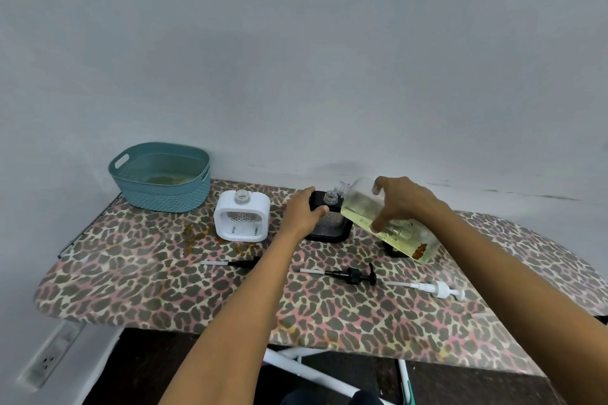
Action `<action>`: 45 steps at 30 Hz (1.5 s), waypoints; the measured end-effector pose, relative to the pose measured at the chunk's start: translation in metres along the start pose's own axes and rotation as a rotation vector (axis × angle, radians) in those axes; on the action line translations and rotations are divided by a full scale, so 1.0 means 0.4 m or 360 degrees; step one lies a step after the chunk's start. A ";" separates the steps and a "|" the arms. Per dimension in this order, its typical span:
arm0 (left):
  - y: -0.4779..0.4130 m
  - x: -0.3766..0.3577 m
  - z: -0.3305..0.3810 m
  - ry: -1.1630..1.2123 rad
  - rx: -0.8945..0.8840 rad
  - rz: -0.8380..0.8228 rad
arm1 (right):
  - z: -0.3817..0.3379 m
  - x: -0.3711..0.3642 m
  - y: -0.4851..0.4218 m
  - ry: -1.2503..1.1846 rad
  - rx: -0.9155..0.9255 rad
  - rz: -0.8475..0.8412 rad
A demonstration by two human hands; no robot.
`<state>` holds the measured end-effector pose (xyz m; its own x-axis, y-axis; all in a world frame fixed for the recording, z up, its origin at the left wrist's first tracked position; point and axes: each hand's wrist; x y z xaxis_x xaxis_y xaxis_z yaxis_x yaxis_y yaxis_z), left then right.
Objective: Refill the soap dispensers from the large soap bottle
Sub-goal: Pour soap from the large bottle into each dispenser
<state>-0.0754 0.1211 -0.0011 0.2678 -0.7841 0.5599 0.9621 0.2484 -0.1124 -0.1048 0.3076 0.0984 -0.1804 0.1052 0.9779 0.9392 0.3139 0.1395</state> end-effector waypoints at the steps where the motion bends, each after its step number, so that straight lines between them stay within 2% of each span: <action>1: 0.000 0.000 -0.001 -0.0003 0.0001 -0.0001 | 0.000 0.000 0.000 0.0006 0.0000 -0.0001; 45: -0.007 -0.005 -0.007 -0.0001 0.0039 -0.0011 | 0.003 0.013 -0.030 0.0095 0.0001 -0.0054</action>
<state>-0.0786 0.1203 -0.0041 0.2612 -0.7856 0.5609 0.9624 0.2568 -0.0885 -0.1176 0.3055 0.1016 -0.1942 0.0384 0.9802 0.9327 0.3167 0.1724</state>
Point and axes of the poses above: each hand's wrist, its own y-axis away from the middle knuckle, its own x-axis out of the back of the hand, z = x × y, and after that the axes turned 4 degrees about z, right-handed
